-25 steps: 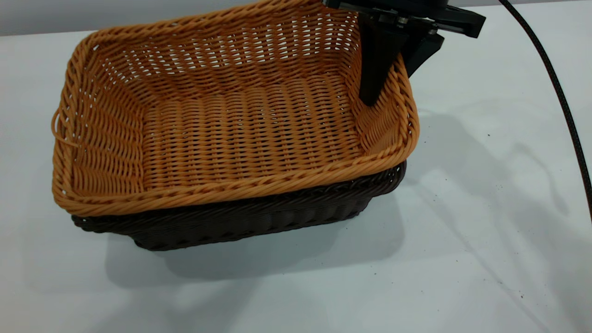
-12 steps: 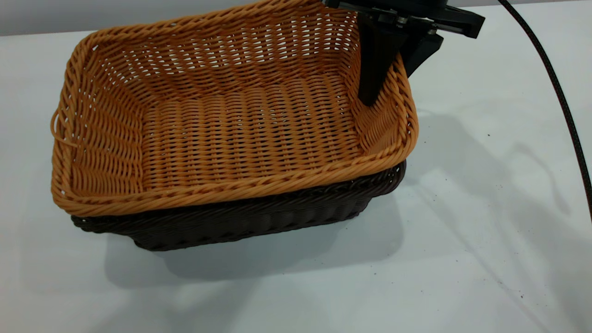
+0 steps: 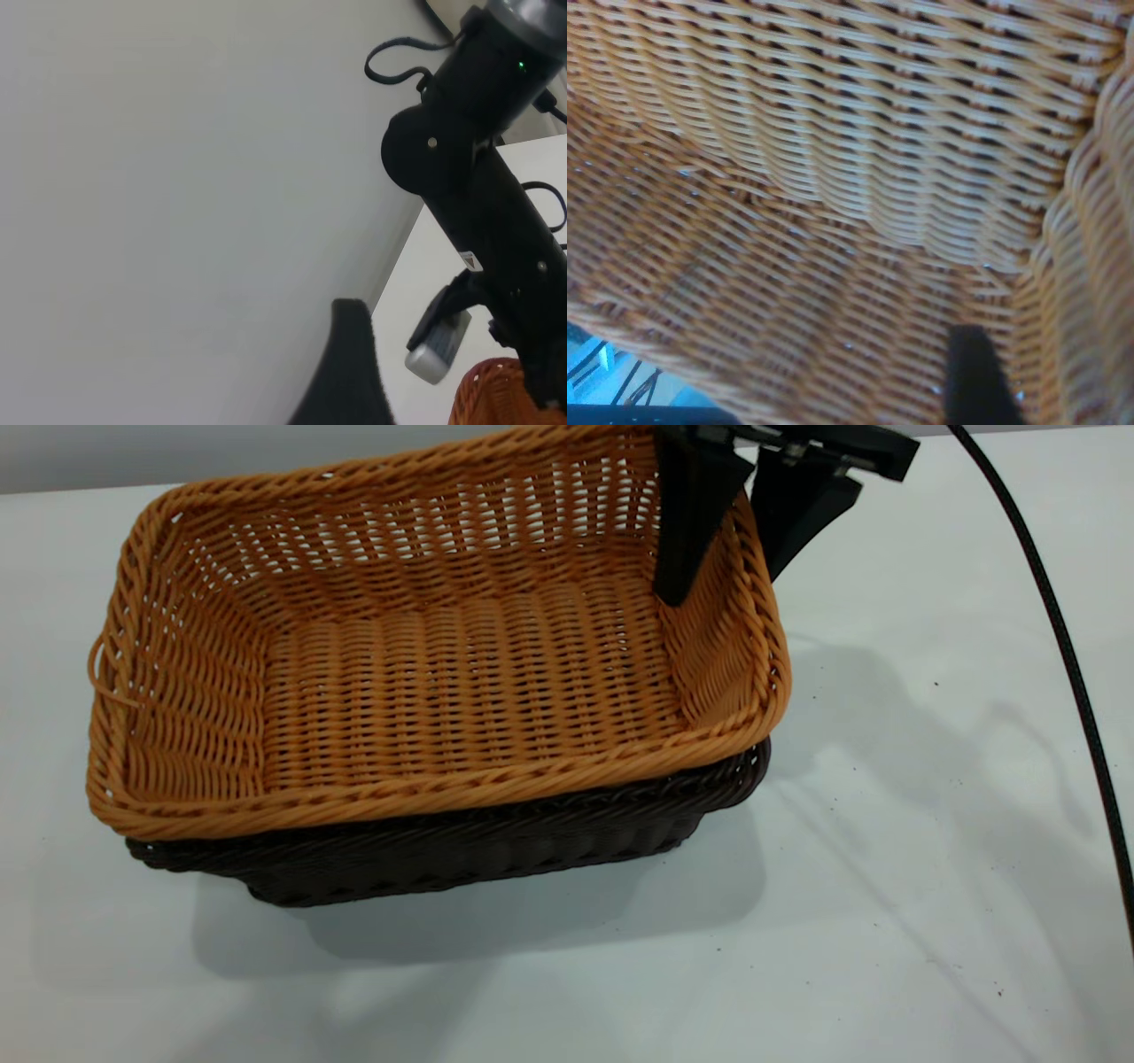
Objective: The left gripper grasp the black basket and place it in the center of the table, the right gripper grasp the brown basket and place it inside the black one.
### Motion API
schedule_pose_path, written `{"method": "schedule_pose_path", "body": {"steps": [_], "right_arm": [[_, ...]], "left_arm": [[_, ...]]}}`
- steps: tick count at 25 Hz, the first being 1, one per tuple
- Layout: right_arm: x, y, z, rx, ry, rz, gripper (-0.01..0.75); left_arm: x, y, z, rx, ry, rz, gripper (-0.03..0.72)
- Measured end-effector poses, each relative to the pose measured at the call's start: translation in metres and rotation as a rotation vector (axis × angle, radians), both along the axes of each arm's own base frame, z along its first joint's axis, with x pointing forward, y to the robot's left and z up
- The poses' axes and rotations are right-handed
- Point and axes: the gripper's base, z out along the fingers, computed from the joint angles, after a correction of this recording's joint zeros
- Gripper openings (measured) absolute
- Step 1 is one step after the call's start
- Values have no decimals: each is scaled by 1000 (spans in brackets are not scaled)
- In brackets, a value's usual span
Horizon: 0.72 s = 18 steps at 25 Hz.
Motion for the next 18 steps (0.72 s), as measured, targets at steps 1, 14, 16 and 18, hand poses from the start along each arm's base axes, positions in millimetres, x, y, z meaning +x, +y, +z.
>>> {"method": "schedule_pose_path", "body": {"steps": [1,14,16,18], "right_arm": [[0,0,3,2,-9,4,412],[-7,-16,52,-79,-182,47,507],[-12,-20,70,-81,-235,50,507],[-18,-23,90,-63,-283,45,507]], "left_arm": [[0,0,0,0,0,0,534],[0,0,0,0,0,0,534],[0,0,0,0,1,-1,534],[0,0,0,0,1,-1,534]]}}
